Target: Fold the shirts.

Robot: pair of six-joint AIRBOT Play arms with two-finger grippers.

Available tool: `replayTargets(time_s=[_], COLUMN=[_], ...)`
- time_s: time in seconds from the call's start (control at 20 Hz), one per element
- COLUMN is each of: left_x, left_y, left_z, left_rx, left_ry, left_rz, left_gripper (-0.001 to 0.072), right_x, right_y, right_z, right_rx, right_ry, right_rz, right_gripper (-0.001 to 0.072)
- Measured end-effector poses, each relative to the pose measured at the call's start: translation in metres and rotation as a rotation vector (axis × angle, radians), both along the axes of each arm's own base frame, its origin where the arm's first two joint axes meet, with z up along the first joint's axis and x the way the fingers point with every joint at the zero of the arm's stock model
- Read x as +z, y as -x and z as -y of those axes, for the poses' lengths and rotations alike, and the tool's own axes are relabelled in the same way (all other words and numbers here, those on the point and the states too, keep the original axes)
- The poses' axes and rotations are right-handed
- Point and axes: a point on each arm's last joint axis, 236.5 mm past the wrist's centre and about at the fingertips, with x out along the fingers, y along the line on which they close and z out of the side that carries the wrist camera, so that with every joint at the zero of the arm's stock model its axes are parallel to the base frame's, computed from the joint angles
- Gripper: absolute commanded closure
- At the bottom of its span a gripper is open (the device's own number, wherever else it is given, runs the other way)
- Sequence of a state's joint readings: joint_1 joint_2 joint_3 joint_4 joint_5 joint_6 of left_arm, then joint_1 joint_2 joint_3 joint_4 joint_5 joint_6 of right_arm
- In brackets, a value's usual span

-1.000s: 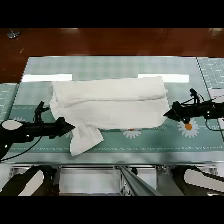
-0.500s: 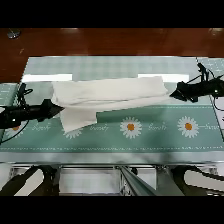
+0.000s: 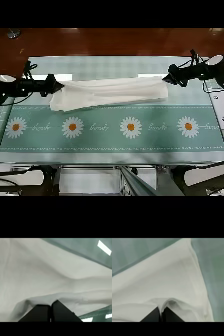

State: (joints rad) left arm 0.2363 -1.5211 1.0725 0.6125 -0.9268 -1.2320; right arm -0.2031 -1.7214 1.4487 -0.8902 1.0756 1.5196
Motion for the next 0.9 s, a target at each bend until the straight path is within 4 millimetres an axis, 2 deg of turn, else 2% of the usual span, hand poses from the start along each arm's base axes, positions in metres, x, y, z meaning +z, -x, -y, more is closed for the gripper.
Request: replayTargets(time_s=[0.1, 0.15, 0.2, 0.25, 0.35, 0.45, 0.6, 0.7, 0.75, 0.9], left_x=[-0.006, -0.009, -0.012, -0.015, -0.016, -0.013, -0.018, -0.013, -0.005, 0.025], left_y=[-0.017, -0.024, -0.029, -0.033, -0.033, -0.023, 0.018, 0.04, 0.046, 0.051], left_z=[-0.001, -0.002, -0.002, -0.003, -0.003, -0.012, -0.058, -0.087, -0.093, -0.077], left_rx=[0.001, 0.003, 0.004, 0.006, -0.015, -0.068, -0.105, -0.062, -0.036, 0.004], left_ry=[0.011, 0.012, 0.014, 0.015, 0.028, 0.014, -0.083, -0.137, -0.142, -0.114], left_rz=[-0.009, -0.011, -0.014, -0.017, -0.033, -0.067, -0.21, -0.248, -0.225, -0.08], left_gripper=[0.0685, 0.0606, 0.0146, 0.0003, 0.0004, 0.0006, 0.0005, 0.0005, 0.0005, 0.0006], right_x=[-0.004, -0.006, -0.01, -0.012, -0.012, -0.005, 0.001, -0.011, -0.019, -0.039], right_y=[-0.014, -0.019, -0.022, -0.025, -0.03, -0.034, -0.022, -0.003, 0.007, 0.023], right_z=[-0.002, -0.003, -0.004, -0.005, -0.004, 0.007, 0.039, 0.062, 0.072, 0.074], right_rx=[-0.012, -0.016, -0.018, -0.02, -0.012, -0.016, -0.005, 0.004, 0.003, 0.018], right_ry=[-0.023, -0.032, -0.04, -0.053, -0.065, -0.075, -0.071, -0.031, -0.011, -0.014], right_rz=[0.001, 0.0, -0.003, -0.004, 0.006, 0.02, -0.011, -0.085, -0.133, -0.224], right_gripper=[0.0681, 0.0666, 0.0393, 0.0141, 0.0131, 0.0131, 0.0131, 0.0132, 0.0133, 0.0136])
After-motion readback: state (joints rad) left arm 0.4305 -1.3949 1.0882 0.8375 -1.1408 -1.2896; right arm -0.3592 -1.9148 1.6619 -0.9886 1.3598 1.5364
